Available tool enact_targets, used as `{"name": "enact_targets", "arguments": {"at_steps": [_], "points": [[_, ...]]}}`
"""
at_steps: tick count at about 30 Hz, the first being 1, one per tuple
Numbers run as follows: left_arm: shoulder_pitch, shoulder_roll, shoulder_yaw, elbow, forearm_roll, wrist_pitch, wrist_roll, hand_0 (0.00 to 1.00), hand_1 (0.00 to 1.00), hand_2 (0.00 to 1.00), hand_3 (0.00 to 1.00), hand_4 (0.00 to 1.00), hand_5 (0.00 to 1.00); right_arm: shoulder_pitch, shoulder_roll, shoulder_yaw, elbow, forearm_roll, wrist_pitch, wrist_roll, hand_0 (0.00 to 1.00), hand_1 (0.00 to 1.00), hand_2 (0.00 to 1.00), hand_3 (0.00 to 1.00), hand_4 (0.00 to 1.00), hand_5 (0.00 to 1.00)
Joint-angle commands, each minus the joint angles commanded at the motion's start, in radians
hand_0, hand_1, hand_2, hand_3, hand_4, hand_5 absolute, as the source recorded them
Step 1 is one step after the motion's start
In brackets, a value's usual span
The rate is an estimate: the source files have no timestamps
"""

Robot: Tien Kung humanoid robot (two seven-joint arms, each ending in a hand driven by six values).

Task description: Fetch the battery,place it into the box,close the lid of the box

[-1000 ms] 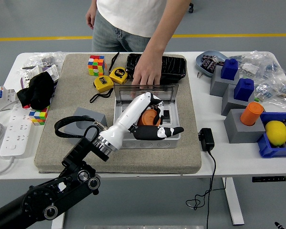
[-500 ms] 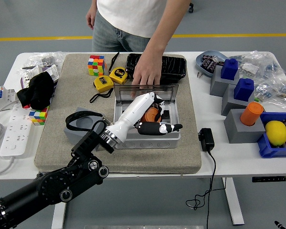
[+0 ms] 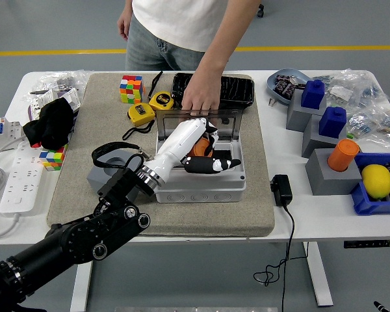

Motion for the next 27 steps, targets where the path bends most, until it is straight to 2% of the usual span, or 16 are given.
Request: {"name": "enact_targets", "arguments": {"at_steps": [10, 11, 12, 16, 17, 22, 23, 27], "points": [[0.007, 0.001, -0.006, -0.006, 0.023, -0.005, 0.005, 0.075, 0.002, 0.012, 0.014, 0.954, 0.461, -0.001, 0.001, 0.001, 0.000, -0.002, 0.001, -0.001, 0.778, 0.687, 0.662, 0.634, 0.998, 0.860], [0.007, 0.002, -0.005, -0.005, 0.026, -0.007, 0.005, 0.129, 0.021, 0.068, 0.070, 0.993, 0.514, 0.000, 0.001, 0.002, 0.001, -0.003, 0.002, -0.001, 0.774, 0.687, 0.662, 0.631, 0.998, 0.860], [0.007, 0.003, -0.005, -0.004, 0.027, -0.009, 0.005, 0.129, 0.021, 0.068, 0.070, 0.993, 0.514, 0.001, 0.000, 0.003, 0.002, -0.003, 0.002, -0.001, 0.774, 0.687, 0.662, 0.631, 0.998, 0.860], [0.007, 0.004, -0.011, -0.002, 0.030, -0.047, 0.005, 0.129, 0.021, 0.068, 0.070, 0.993, 0.514, 0.000, 0.000, 0.003, 0.000, -0.004, 0.001, -0.001, 0.774, 0.687, 0.662, 0.631, 0.998, 0.860], [0.007, 0.004, -0.013, -0.002, 0.031, -0.054, 0.004, 0.469, 0.423, 0.338, 0.344, 0.998, 0.678, 0.000, 0.000, 0.002, 0.000, -0.003, 0.001, -0.001, 0.776, 0.686, 0.662, 0.628, 0.998, 0.855], [0.009, 0.005, -0.024, -0.001, 0.048, -0.097, 0.016, 0.469, 0.423, 0.338, 0.344, 0.998, 0.678, 0.000, -0.001, 0.003, 0.000, -0.003, 0.001, -0.001, 0.776, 0.686, 0.662, 0.628, 0.998, 0.855], [0.009, 0.005, -0.025, -0.001, 0.051, -0.101, 0.018, 0.972, 0.916, 0.741, 0.682, 0.998, 0.753, 0.000, -0.001, 0.003, 0.000, -0.004, 0.002, -0.001, 0.776, 0.686, 0.662, 0.625, 0.998, 0.852], [0.012, 0.007, -0.037, -0.007, 0.071, -0.113, 0.032, 0.972, 0.916, 0.741, 0.682, 0.998, 0.753, -0.001, 0.000, 0.004, 0.001, -0.005, 0.002, -0.002, 0.776, 0.686, 0.662, 0.625, 0.998, 0.852]]}}
